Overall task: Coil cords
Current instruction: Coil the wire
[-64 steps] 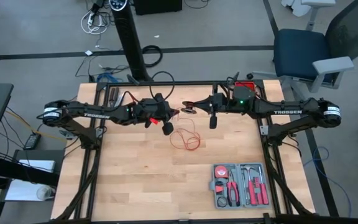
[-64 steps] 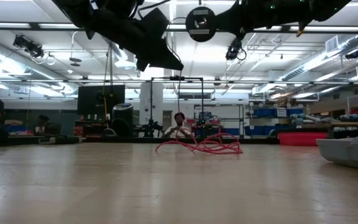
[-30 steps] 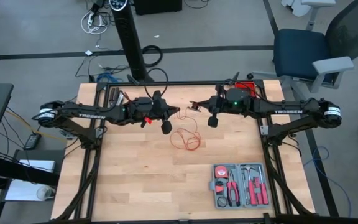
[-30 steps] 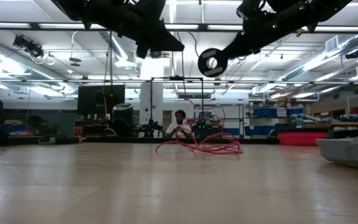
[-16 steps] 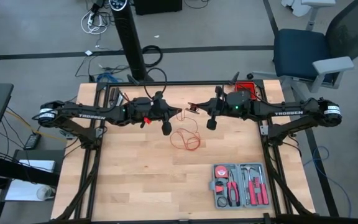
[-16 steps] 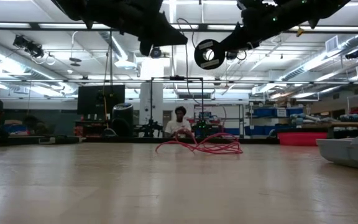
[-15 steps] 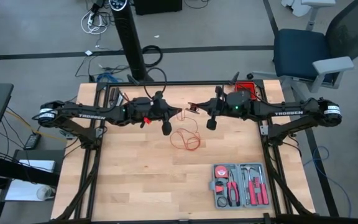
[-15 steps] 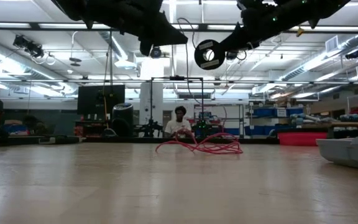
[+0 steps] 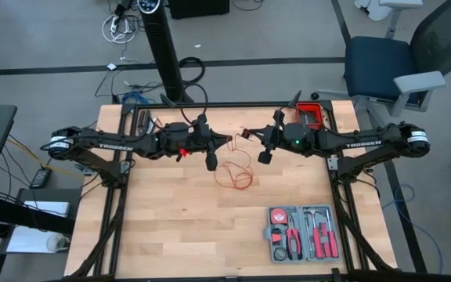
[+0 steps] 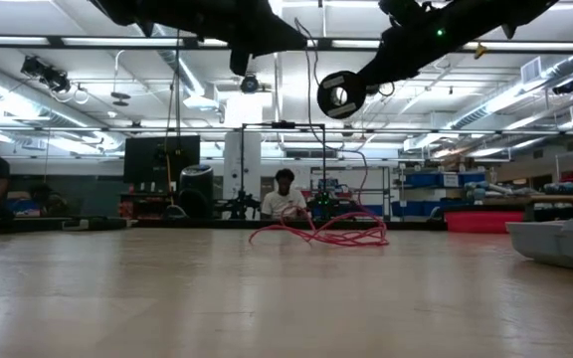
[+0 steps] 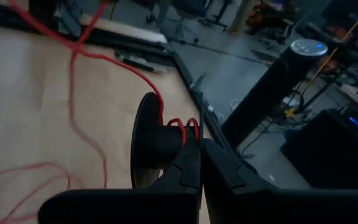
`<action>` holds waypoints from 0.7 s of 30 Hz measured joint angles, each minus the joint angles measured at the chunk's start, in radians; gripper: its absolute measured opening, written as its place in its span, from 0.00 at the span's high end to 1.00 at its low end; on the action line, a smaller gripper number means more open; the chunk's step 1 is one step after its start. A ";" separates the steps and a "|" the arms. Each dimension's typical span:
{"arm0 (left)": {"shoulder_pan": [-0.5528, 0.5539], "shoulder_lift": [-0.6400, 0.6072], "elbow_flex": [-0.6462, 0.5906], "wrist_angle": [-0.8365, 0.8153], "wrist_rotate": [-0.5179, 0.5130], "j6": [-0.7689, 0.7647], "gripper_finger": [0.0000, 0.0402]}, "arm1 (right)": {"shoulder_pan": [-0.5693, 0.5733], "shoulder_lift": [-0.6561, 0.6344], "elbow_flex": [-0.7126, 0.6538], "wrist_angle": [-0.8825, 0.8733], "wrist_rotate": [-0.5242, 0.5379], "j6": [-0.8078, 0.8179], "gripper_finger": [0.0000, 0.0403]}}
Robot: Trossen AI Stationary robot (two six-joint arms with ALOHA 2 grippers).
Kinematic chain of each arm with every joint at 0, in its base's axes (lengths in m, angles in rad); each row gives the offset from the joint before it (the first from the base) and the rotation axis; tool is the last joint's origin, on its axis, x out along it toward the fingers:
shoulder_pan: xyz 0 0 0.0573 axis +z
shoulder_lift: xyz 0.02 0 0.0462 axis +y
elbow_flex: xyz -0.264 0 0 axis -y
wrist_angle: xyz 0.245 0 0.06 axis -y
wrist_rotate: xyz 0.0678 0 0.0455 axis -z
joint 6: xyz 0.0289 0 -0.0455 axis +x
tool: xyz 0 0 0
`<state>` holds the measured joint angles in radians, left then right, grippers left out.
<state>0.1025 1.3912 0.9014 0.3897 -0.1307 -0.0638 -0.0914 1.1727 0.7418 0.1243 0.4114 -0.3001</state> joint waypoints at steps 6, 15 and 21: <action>-0.034 0.039 0.030 0.018 -0.031 -0.027 1.00 | 0.002 0.042 0.000 0.047 0.147 -0.014 1.00; -0.076 0.171 0.062 0.157 -0.040 -0.046 1.00 | 0.030 0.165 0.000 0.260 0.342 -0.136 1.00; -0.079 0.229 0.069 0.191 -0.040 -0.031 1.00 | 0.032 0.195 0.000 0.399 0.360 -0.213 1.00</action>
<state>0.0238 1.6200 0.9706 0.5812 -0.1707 -0.0946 -0.0597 1.3675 0.7422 0.5236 0.7715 -0.5132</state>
